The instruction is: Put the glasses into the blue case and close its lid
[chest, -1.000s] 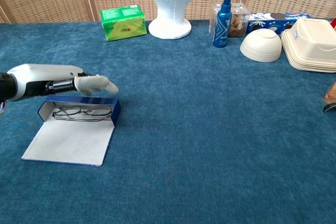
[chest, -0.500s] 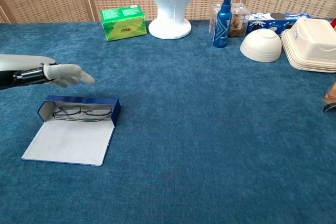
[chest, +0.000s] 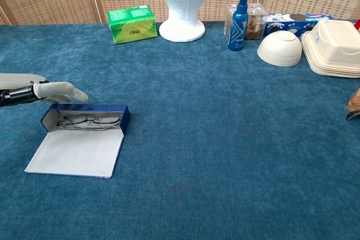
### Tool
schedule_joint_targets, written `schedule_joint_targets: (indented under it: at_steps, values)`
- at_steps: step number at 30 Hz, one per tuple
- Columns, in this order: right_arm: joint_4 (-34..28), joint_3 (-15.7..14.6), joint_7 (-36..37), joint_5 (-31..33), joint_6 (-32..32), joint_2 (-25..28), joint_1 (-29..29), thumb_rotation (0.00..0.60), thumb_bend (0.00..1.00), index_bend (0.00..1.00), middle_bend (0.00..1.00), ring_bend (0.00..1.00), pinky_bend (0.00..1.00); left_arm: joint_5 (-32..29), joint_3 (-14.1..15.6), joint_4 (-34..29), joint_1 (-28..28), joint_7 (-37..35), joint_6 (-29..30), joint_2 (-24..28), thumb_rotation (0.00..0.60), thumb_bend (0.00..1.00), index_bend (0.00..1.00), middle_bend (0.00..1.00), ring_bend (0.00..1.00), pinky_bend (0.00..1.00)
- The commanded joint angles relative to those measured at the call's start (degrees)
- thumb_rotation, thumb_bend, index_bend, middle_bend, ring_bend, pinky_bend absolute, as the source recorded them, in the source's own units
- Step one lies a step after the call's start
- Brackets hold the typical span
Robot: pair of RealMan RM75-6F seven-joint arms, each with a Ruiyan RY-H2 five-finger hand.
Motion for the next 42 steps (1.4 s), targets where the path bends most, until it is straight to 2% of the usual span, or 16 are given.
schedule_joint_targets:
  at_steps: [1, 16, 28, 34, 36, 42]
  values:
    - [0.23, 0.06, 0.45, 0.14, 0.39, 0.05, -0.25, 0.567, 0.25, 0.0, 0.12, 0.0, 0.17, 1.31, 0.05, -0.68, 0.59, -0.2, 0.25, -0.39, 0.025, 0.23, 0.11, 0.0, 0.0, 0.02]
    - [0.75, -0.03, 1.22, -0.08, 0.6, 0.0, -0.17, 0.571, 0.25, 0.0, 0.12, 0.0, 0.17, 9.29, 2.27, -4.88, 4.84, 1.59, 5.17, -1.63, 0.028, 0.23, 0.11, 0.0, 0.0, 0.02]
    - [1.11, -0.14, 1.6, -0.15, 0.85, -0.04, -0.29, 0.57, 0.25, 0.0, 0.13, 0.0, 0.17, 12.72, 3.0, -5.86, 6.14, 2.19, 6.02, -2.61, 0.029, 0.23, 0.11, 0.0, 0.0, 0.01]
    - [1.11, -0.16, 1.7, -0.06, 0.97, 0.08, -0.44, 0.571, 0.25, 0.0, 0.12, 0.0, 0.17, 12.13, 1.48, -4.59, 6.13, 3.41, 7.71, -3.07, 0.028, 0.23, 0.11, 0.0, 0.0, 0.0]
    - [1.1, -0.11, 1.83, 0.07, 1.17, 0.12, -0.61, 0.568, 0.25, 0.0, 0.13, 0.0, 0.17, 10.93, -0.57, -3.66, 5.26, 3.6, 8.04, -3.07, 0.027, 0.23, 0.11, 0.0, 0.0, 0.0]
    - [1.34, -0.26, 2.01, 0.06, 1.22, -0.12, -0.77, 0.569, 0.25, 0.0, 0.12, 0.0, 0.17, 6.72, -3.49, -1.12, 1.78, 4.17, 4.17, -5.38, 0.025, 0.23, 0.12, 0.0, 0.0, 0.0]
